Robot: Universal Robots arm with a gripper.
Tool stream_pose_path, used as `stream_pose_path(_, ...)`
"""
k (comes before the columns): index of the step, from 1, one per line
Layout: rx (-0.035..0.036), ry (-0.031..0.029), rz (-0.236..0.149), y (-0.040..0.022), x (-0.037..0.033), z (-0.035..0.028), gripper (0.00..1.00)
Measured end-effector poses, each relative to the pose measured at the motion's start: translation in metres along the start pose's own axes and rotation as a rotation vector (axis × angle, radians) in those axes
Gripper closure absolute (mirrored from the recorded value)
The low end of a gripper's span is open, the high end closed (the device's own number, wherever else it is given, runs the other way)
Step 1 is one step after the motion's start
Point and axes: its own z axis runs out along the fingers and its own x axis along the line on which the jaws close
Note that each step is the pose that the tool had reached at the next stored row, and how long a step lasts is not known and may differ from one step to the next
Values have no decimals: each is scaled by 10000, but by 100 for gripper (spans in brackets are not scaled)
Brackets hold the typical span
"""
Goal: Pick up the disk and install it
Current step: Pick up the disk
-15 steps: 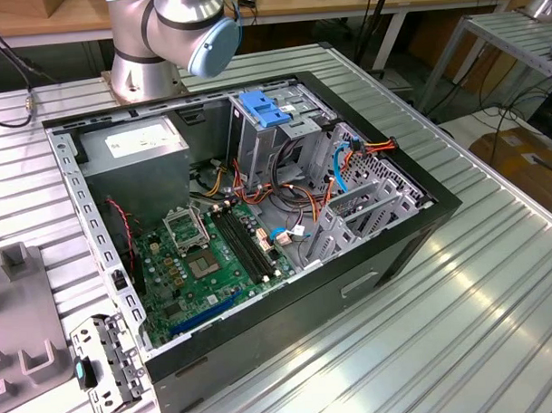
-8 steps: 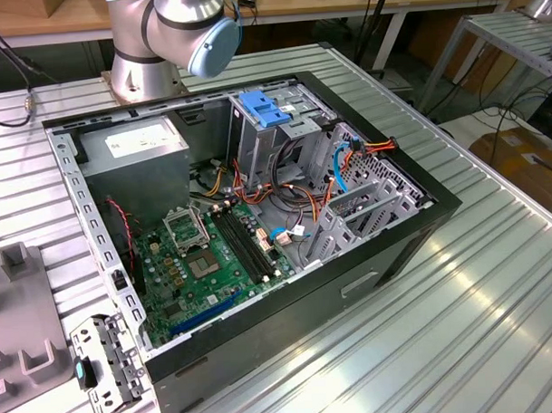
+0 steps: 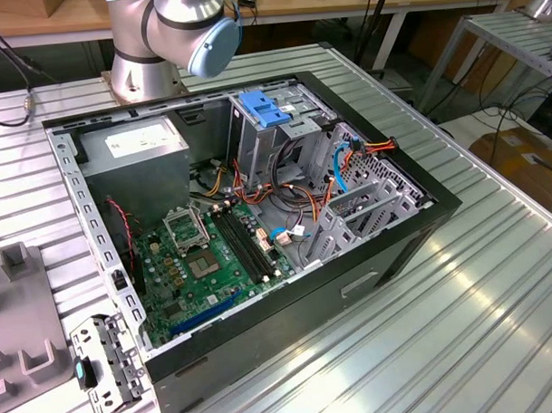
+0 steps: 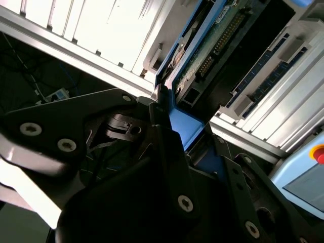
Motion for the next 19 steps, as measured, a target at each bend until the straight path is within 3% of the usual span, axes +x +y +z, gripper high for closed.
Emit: stream_pose_path(19, 0, 0, 0, -2, 2, -132, 63)
